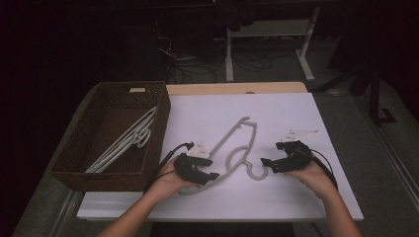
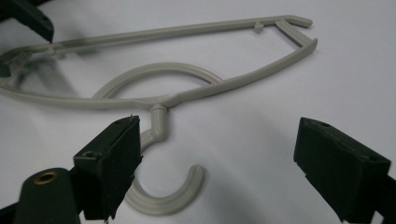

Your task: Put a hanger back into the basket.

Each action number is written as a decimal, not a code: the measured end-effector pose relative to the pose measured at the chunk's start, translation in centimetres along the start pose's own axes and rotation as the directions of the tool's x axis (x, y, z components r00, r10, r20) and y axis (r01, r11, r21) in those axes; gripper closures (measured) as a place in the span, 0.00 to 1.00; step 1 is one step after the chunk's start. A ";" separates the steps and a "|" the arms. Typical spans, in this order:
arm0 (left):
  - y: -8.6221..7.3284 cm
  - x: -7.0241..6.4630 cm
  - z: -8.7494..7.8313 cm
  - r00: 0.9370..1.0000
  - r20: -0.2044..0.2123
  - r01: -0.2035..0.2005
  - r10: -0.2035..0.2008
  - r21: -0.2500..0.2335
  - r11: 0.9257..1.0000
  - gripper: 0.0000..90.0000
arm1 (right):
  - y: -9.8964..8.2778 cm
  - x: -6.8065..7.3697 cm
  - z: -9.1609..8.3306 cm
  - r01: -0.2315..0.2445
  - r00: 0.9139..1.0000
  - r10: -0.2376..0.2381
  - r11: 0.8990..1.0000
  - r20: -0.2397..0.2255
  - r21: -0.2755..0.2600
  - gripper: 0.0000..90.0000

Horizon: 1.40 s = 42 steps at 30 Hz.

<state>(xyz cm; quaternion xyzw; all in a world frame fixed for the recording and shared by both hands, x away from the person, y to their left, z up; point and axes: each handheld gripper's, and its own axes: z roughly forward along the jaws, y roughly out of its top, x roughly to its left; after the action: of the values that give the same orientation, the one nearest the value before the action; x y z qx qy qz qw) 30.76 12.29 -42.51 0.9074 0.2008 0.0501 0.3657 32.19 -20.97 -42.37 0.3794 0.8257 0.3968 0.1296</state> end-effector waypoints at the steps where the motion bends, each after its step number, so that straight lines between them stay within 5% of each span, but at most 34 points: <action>1: -0.2 -0.3 0.2 1.000 -0.003 0.003 -0.003 0.003 1.000 0.53 | -0.1 0.0 0.1 0.005 1.000 -0.005 1.000 0.002 0.001 0.16; 9: 0.0 -1.9 2.6 0.998 -0.054 -0.039 0.042 0.054 0.998 0.57 | -0.4 -0.4 0.0 0.006 1.000 -0.006 1.000 0.003 0.001 0.16; 15: 0.6 -2.0 4.0 0.997 -0.067 -0.026 0.031 0.071 0.997 0.63 | -0.5 -0.8 -0.2 -0.006 1.000 0.006 1.000 0.006 -0.012 0.16; 28: 1.1 -1.9 4.3 0.997 -0.077 0.004 0.004 0.115 0.993 0.86 | -0.6 -1.2 -0.4 -0.017 1.000 0.017 1.000 0.014 -0.019 0.17; 42: 1.1 -1.0 4.1 0.998 -0.043 0.055 -0.051 0.113 0.992 0.91 | -0.6 -1.4 -0.6 -0.025 1.000 0.025 0.999 0.013 -0.031 0.18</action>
<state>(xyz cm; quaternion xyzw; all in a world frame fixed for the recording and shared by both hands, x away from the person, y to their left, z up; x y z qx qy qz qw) 31.14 8.54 -44.66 0.9199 0.2348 0.0472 0.3105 32.49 -22.62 -42.55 0.3904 0.8138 0.4084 0.1361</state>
